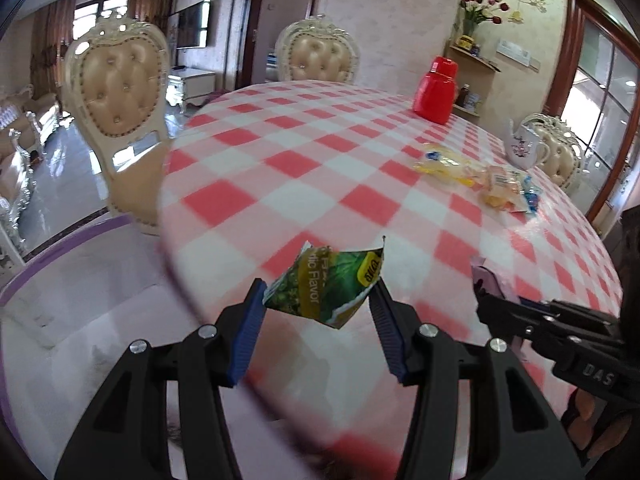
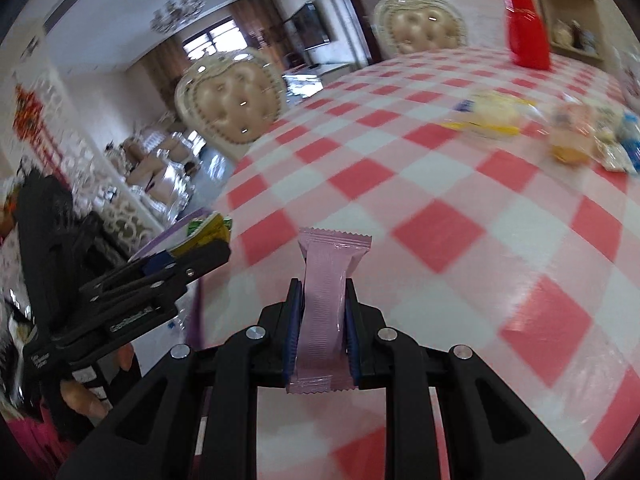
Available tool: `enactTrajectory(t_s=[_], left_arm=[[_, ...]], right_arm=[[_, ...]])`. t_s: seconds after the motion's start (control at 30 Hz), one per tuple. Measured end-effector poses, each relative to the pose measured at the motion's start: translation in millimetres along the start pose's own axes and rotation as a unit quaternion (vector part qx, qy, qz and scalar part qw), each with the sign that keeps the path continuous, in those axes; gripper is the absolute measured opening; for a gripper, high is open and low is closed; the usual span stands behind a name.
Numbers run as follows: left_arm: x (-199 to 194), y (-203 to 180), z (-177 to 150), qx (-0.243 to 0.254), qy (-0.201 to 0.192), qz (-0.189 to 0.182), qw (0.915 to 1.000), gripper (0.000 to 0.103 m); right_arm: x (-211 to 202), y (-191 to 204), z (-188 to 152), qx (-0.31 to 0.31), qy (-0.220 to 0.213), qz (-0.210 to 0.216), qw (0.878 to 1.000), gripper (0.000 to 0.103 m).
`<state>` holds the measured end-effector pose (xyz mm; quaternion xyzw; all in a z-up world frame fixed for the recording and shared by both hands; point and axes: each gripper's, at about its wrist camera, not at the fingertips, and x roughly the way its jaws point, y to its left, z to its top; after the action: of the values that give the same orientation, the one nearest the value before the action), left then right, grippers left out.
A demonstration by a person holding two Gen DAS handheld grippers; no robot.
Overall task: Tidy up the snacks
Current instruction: 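Carry the green bag and pink bar over the clear plastic box with both tools, then open both tools to drop the green bag and pink bar into the box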
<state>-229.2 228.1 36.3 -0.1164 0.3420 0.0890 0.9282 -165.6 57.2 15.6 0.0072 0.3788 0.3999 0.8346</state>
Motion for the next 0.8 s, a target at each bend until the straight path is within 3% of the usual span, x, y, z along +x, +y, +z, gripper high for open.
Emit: enactTrajectory(t_s=[0.33,0.7,0.77,0.8], left_arm=[[-12.6,66.4,3.7,-0.011,0.002,0.077,0.997,0.053],[-24.4,114.7,11.7,0.015,0.012,0.165,0.9861,0.054],[-24.4,121.0,11.7,0.02,0.025,0.178,0.9835,0.056],[-24.2,123.6,11.8,0.019,0.031,0.186,0.982,0.064]], right_arm=[[32.1,99.6,-17.0,-0.114,0.039,0.046,0.992,0.021],[62.8,173.1,-51.5,-0.207,0.083,0.104,0.969,0.022],[58.6,174.2,-52.5,-0.211,0.076,0.108,0.969,0.035],[56.5,172.5,-51.1,-0.208,0.071,0.107,0.97,0.04]])
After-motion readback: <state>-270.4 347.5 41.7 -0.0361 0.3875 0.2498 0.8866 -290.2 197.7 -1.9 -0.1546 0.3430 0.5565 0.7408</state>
